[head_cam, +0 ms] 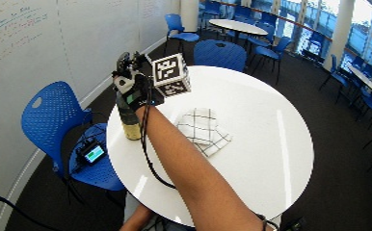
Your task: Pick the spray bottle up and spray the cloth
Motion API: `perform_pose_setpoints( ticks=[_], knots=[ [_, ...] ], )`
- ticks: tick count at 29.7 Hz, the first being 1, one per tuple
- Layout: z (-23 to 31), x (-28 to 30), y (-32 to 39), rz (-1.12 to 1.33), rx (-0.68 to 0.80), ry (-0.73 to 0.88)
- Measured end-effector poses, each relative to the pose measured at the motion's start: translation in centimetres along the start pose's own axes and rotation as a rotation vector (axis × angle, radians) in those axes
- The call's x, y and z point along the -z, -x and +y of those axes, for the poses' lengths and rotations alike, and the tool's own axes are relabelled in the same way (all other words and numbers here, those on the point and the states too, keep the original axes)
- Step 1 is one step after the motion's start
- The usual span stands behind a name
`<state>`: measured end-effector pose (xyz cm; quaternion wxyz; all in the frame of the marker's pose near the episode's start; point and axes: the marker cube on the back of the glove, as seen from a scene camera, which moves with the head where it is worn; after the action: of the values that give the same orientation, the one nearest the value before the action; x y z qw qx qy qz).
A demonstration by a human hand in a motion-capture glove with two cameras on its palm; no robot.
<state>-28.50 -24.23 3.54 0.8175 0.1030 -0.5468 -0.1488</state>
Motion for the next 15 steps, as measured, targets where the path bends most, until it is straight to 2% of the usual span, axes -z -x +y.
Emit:
perform_pose_setpoints(
  ticks=[15],
  knots=[
    [0.45, 0.15, -0.44, 0.031, -0.012, -0.026]
  ],
)
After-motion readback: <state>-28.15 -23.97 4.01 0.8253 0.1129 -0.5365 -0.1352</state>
